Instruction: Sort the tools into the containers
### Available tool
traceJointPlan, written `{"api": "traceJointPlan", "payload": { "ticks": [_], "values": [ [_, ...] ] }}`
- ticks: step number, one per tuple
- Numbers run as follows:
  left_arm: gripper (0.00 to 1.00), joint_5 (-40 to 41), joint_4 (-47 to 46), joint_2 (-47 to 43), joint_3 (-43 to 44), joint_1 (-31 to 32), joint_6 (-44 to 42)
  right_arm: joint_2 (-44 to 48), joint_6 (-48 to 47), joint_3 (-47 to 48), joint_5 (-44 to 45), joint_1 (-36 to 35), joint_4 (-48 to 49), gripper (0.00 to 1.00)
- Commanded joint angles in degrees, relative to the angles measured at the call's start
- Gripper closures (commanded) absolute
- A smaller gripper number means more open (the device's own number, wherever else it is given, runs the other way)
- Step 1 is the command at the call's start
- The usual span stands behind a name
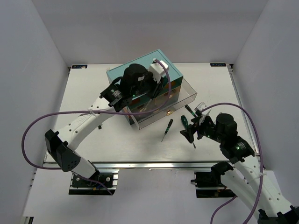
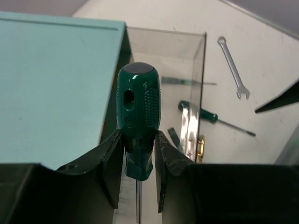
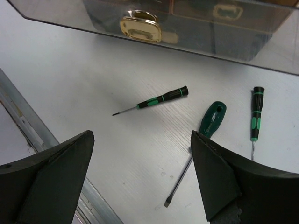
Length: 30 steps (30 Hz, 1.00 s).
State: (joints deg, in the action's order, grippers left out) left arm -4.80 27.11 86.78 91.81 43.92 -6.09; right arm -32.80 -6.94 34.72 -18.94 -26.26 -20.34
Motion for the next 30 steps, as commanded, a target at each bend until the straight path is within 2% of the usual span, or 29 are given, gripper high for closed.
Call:
{"api": "traceJointPlan", "payload": {
  "ticks": [1, 5, 6, 7, 11, 18, 26, 30],
  "values": [
    [0.96, 0.22, 1.28, -1.79, -2.33, 2.13, -2.44, -1.3, 3.42, 0.44, 2.85, 0.16, 0.3, 0.11],
    [0.79, 1.89, 0.57, -1.97, -4.01, 3.19, -2.26, -2.27, 10.69, -1.22, 10.48, 0.16, 0.39, 0.11],
    [0.7, 2.33, 0.57, -1.79, -4.27, 3.27, -2.18, -2.53, 12.37, -1.67, 11.98, 0.16, 0.47, 0.12],
    [0.66, 2.86, 0.49, -1.79, -4.36, 3.28, -2.09, -2.62, 14.04, -2.19, 12.95, 0.16, 0.74, 0.13],
    [0.56, 6.27, 0.05, -1.97, -5.5, 3.36, -1.74, -3.76, 20.99, -5.27, 15.5, 0.16, 2.93, 0.21],
    [0.45, 7.7, -1.1, -5.83, -7.52, 3.45, 0.2, -8.24, 26.88, -8.79, 21.48, 0.24, 7.5, 0.24],
    [0.45, 11.12, -1.97, -12.94, -11.03, 3.45, 5.47, -15.0, 27.24, -12.75, 23.95, 0.25, 18.03, 0.26],
    [0.48, 15.25, -3.73, -22.24, -15.25, 3.45, 12.83, -21.07, 28.73, -12.75, 24.04, 1.82, 21.82, 0.29]
  ]
}}
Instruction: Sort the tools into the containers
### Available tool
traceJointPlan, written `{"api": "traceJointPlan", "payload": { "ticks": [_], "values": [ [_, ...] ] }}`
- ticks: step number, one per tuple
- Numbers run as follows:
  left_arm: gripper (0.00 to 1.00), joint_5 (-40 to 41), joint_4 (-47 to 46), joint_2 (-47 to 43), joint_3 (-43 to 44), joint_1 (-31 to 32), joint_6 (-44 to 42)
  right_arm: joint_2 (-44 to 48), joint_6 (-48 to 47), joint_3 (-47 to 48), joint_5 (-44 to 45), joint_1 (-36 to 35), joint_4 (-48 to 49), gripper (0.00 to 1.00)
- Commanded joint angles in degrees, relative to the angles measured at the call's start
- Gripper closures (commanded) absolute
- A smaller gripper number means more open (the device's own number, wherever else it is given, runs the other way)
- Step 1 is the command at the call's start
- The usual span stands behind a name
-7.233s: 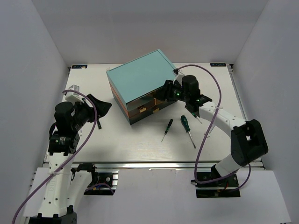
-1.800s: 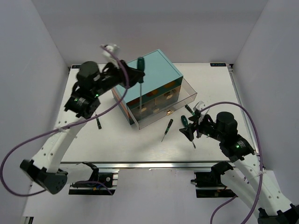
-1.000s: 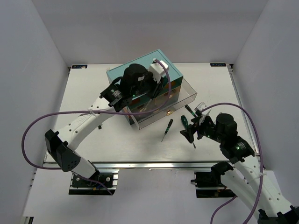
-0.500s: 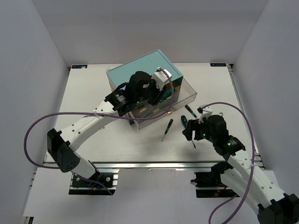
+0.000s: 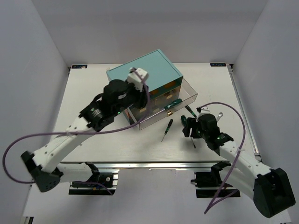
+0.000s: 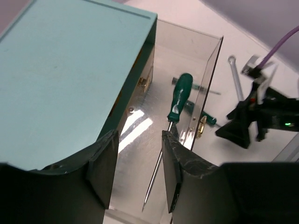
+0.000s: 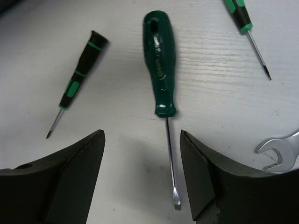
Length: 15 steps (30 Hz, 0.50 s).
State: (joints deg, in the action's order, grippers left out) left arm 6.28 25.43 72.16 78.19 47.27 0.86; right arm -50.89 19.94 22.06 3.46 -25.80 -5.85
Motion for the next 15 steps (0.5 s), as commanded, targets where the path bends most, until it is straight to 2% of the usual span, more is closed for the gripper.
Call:
{"api": "traceJointPlan", "payload": {
  "ticks": [1, 8, 15],
  "values": [
    [0.48, 4.78, -2.23, -9.3, -3.73, 0.02, 7.04, -4.38, 2.2, 0.26, 1.37, 1.72, 7.69, 0.3],
    [0.48, 11.72, 2.25, -22.05, -11.12, 0.11, 15.48, -19.83, 1.41, 5.88, 3.22, 3.3, 9.54, 0.32],
    [0.49, 15.51, 5.33, -27.77, -13.94, 0.11, 19.52, -25.66, 1.15, 8.96, 1.02, 3.39, 10.68, 0.35]
  ]
}}
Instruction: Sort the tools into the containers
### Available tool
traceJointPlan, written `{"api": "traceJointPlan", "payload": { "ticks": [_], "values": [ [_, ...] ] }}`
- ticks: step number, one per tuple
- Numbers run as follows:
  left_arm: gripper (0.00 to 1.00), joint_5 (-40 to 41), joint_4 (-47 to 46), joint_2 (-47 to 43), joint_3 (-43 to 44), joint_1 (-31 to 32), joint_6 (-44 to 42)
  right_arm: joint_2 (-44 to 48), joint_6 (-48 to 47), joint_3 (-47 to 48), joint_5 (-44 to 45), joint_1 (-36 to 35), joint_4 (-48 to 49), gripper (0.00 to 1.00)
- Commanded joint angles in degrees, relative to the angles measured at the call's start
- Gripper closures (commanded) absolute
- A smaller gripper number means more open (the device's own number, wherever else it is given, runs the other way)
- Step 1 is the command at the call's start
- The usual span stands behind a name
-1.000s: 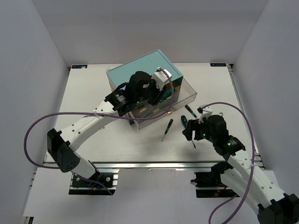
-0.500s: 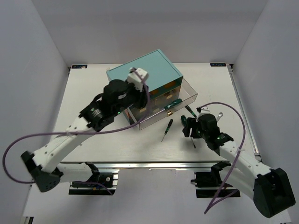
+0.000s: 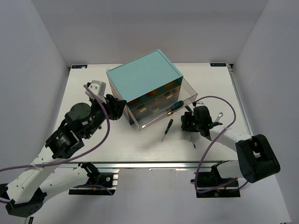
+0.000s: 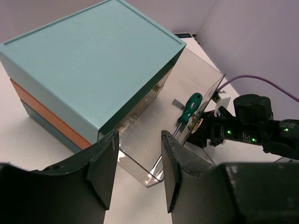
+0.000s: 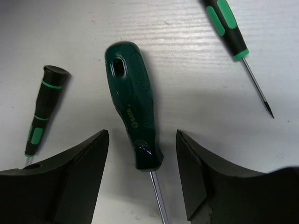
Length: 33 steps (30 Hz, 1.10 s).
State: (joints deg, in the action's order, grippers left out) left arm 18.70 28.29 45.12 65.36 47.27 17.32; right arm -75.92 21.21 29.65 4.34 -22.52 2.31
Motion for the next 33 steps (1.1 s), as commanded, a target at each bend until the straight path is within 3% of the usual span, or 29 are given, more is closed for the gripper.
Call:
{"api": "traceJointPlan", "payload": {
  "ticks": [1, 4, 9, 13, 16, 21, 25, 33],
  "values": [
    [0.49, 3.1, 2.82, -1.0, -1.29, 0.02, 3.24, -0.89, -0.21, 1.29, 0.75, 0.11, 2.7, 0.36],
    [0.49, 3.27, 3.08, -1.35, -2.17, 0.02, 3.6, -2.04, -0.73, 1.03, 1.72, 0.29, 2.71, 0.4],
    [0.49, 4.06, 2.74, -1.62, -3.14, 0.02, 3.51, -1.07, 0.75, -0.55, 2.25, 1.16, 1.39, 0.59],
    [0.48, 4.5, 2.38, -1.71, -3.84, 0.02, 3.51, -0.72, 1.46, -0.56, 1.47, 2.66, 0.6, 0.89],
    [0.48, 4.94, 2.03, -2.4, -4.63, 0.02, 3.95, 0.07, 1.55, -0.12, -0.2, 4.68, -0.46, 1.0],
    [0.47, 5.38, 0.45, -4.69, -6.91, 0.11, 5.88, 3.49, 2.25, 0.76, -6.51, 8.37, -3.35, 1.0],
    [0.47, 5.56, -0.17, -6.27, -8.23, 0.02, 7.11, 12.08, 2.08, 0.32, -15.3, 9.34, -3.8, 1.0],
    [0.47, 6.87, -0.17, -8.03, -10.95, 0.02, 10.27, 24.23, 5.67, 2.52, -18.75, 11.88, -12.66, 1.0]
  ]
}}
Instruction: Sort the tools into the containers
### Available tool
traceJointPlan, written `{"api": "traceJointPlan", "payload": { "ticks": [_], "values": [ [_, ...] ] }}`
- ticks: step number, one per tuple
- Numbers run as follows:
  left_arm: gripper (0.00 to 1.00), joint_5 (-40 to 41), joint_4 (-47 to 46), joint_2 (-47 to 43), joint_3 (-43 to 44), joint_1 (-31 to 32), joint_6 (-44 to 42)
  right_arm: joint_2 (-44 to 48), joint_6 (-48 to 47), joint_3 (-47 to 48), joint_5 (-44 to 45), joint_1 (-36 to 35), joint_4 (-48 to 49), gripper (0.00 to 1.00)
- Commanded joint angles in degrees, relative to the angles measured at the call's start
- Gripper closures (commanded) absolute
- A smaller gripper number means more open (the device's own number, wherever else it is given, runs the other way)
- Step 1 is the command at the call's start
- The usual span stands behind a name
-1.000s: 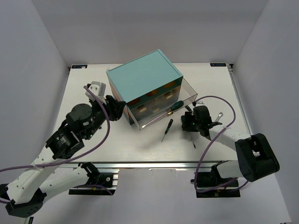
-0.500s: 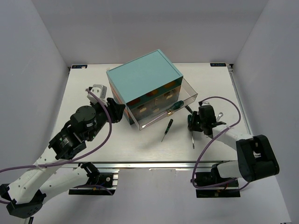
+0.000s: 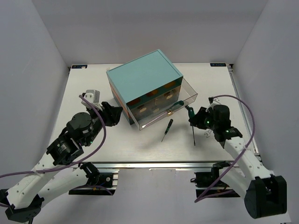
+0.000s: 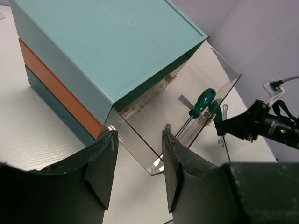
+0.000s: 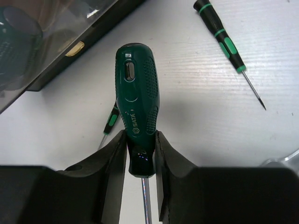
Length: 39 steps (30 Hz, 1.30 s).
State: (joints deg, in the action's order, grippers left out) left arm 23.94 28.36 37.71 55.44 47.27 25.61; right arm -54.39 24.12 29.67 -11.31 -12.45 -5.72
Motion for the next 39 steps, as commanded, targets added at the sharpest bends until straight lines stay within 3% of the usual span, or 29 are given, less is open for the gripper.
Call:
{"api": "traceJointPlan", "payload": {
  "ticks": [1, 9, 15, 20, 25, 29, 32, 36, 39],
  "values": [
    [0.47, 2.15, -0.23, -0.89, -1.3, 0.11, 2.25, 4.89, 3.56, 3.11, -3.28, 2.33, -6.13, 1.0],
    [0.42, 5.76, 0.46, -2.38, -2.53, 0.11, 4.54, 14.04, 9.45, 8.55, 0.76, 5.24, -16.26, 1.0],
    [0.3, 11.03, 4.07, -2.29, -2.27, 0.11, 9.9, 15.9, 8.31, 14.26, -4.75, 5.33, -7.13, 1.0],
    [0.28, 11.39, 4.69, -1.94, -2.35, 0.11, 10.69, 8.35, 16.56, 19.28, -10.83, 4.63, 0.95, 1.0],
    [0.28, 11.04, 5.56, -2.29, -2.36, 0.11, 11.31, -1.23, 26.31, 27.7, -3.3, -1.08, 2.03, 1.0],
    [0.28, 10.86, 5.92, -3.08, -2.44, 0.11, 11.66, -7.91, 34.93, 35.77, 4.18, -7.75, -3.76, 1.0],
    [0.28, 10.42, 6.27, -3.35, -2.44, 0.11, 12.36, -10.73, 41.87, 36.86, 2.78, -9.25, -1.15, 1.0],
    [0.29, 9.54, 6.27, -3.44, -3.14, 0.11, 13.33, -13.19, 40.58, 37.74, 3.4, -12.68, 2.8, 1.0],
    [0.29, 8.93, 6.0, -3.44, -3.5, 0.11, 13.77, -13.63, 30.32, 35.73, -1.14, -14.97, 13.32, 1.0]
  ]
}}
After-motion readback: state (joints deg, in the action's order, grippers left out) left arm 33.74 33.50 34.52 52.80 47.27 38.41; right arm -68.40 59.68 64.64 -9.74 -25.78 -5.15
